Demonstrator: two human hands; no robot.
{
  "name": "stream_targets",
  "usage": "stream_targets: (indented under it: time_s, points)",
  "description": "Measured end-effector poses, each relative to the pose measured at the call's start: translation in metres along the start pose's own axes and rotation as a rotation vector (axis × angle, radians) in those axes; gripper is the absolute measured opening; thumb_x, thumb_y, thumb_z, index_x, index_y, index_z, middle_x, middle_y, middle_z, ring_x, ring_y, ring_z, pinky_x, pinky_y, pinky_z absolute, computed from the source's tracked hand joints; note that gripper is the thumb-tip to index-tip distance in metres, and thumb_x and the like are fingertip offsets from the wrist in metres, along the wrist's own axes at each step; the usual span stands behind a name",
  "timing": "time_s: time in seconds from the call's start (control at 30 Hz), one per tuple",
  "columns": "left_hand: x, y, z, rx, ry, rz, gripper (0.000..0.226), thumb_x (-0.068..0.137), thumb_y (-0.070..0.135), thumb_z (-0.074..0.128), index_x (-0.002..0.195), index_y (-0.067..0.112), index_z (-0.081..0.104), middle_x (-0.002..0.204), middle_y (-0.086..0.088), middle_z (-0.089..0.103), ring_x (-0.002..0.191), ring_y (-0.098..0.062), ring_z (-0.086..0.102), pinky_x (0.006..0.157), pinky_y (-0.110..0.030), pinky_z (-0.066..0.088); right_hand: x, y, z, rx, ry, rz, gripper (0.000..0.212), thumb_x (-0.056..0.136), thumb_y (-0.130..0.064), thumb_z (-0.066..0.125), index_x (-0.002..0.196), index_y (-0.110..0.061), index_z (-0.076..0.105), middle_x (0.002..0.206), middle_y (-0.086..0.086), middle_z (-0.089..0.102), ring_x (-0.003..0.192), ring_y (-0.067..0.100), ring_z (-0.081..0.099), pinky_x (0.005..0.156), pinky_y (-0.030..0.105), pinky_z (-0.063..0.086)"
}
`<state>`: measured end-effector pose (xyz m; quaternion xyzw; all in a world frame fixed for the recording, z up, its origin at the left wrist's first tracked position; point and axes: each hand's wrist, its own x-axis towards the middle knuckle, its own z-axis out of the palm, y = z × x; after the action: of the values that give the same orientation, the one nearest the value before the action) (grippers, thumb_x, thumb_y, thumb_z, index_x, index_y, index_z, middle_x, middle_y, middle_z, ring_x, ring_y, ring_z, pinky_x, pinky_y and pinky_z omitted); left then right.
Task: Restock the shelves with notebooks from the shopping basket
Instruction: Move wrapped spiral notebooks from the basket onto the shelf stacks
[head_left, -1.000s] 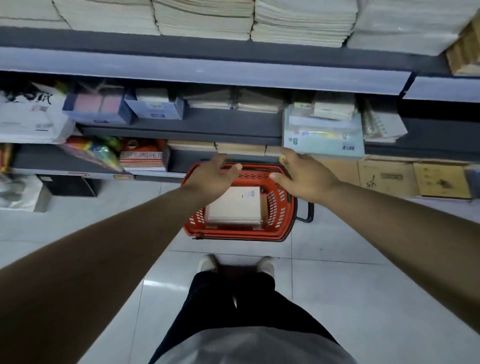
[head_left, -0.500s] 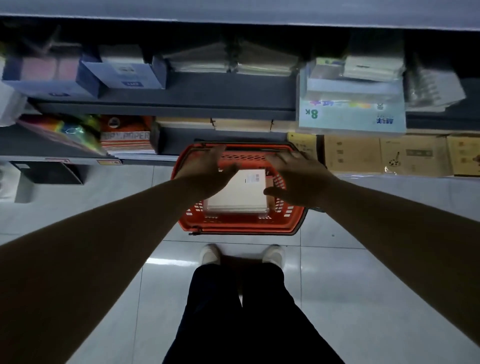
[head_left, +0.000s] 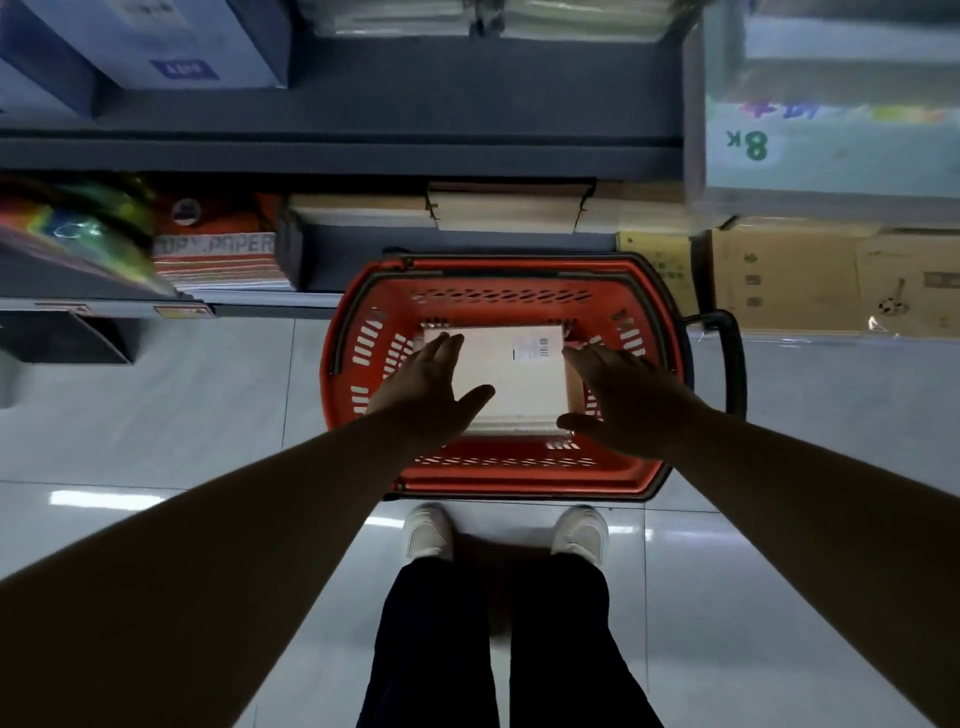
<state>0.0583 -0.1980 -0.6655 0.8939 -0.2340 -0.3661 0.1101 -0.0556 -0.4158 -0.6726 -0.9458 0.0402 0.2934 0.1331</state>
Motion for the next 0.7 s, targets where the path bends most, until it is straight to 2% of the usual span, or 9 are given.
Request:
stream_targets:
  time_s: [0.07, 0.17, 0.37, 0.53, 0.7]
  points:
    - [0.018, -0.01, 0.018, -0.052, 0.006, -0.037, 0.078, 0.094, 0.058, 0.044, 0.155, 0.024, 0.008, 0.163, -0.001, 0.011, 0.147, -0.023, 0.02, 0.115, -0.04, 0.026, 0.013, 0.006, 0.021, 0.048, -0.009, 0.04, 0.086, 0.086, -0.061, 0.052, 0.152, -0.023, 0.01, 0.154, 0.009, 0.031, 0.137, 0.029, 0.036, 0.107, 0.048, 0.039]
    - [0.04, -0.025, 0.046, -0.09, -0.017, -0.101, 0.081, 0.094, 0.058, 0.043, 0.156, 0.023, 0.005, 0.163, -0.001, 0.006, 0.148, -0.023, 0.014, 0.117, -0.038, 0.02, 0.03, 0.016, 0.053, 0.055, -0.046, 0.085, 0.087, 0.087, -0.063, 0.049, 0.152, -0.025, 0.006, 0.157, 0.008, 0.024, 0.141, 0.029, 0.029, 0.111, 0.048, 0.032]
    - [0.075, -0.047, 0.098, -0.056, -0.067, -0.085, 0.08, 0.095, 0.057, 0.043, 0.156, 0.022, 0.004, 0.163, -0.001, 0.006, 0.148, -0.023, 0.015, 0.119, -0.041, 0.021, 0.061, 0.033, 0.109, 0.05, -0.135, 0.083, 0.088, 0.089, -0.064, 0.046, 0.153, -0.024, 0.001, 0.158, 0.009, 0.019, 0.144, 0.027, 0.024, 0.114, 0.045, 0.03]
    - [0.106, -0.065, 0.13, -0.049, -0.06, -0.097, 0.08, 0.095, 0.054, 0.046, 0.155, 0.022, 0.004, 0.163, -0.001, 0.008, 0.147, -0.024, 0.018, 0.117, -0.043, 0.025, 0.085, 0.042, 0.145, 0.029, -0.152, 0.087, 0.084, 0.091, -0.056, 0.05, 0.153, -0.021, 0.004, 0.152, 0.011, 0.029, 0.136, 0.028, 0.036, 0.108, 0.044, 0.038]
    - [0.127, -0.078, 0.159, -0.054, -0.089, -0.118, 0.089, 0.093, 0.051, 0.054, 0.155, 0.023, -0.004, 0.163, -0.002, 0.008, 0.147, -0.026, 0.021, 0.115, -0.044, 0.03, 0.106, 0.041, 0.172, 0.366, -0.077, 0.249, 0.081, 0.092, -0.036, 0.061, 0.152, -0.018, 0.01, 0.144, 0.012, 0.044, 0.126, 0.028, 0.05, 0.099, 0.04, 0.048]
